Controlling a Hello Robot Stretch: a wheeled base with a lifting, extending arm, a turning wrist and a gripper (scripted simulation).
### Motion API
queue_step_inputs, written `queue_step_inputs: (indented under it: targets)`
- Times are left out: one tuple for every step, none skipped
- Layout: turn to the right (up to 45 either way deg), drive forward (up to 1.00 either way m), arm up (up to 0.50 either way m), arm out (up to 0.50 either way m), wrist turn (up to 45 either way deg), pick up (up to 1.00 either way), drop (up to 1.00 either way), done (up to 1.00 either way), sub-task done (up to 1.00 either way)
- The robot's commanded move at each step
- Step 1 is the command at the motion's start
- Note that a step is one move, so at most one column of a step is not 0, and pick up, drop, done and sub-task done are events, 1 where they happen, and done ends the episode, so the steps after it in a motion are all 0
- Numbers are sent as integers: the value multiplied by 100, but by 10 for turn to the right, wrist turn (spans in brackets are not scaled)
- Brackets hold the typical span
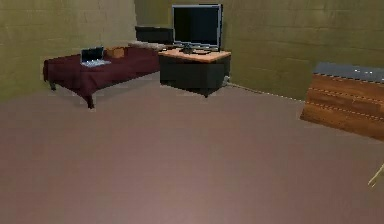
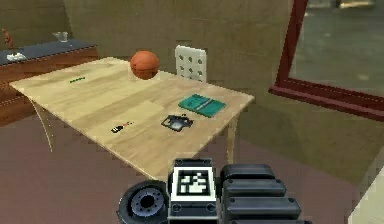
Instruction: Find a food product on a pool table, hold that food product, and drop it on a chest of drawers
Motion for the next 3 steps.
queue_step_inputs:
  targets:
    - [210,0,0,0,0,0,0,0,0]
    - [0,10,0,0,0,0,0,0,0]
    - [180,0,0,0,0,0,0,0,0]
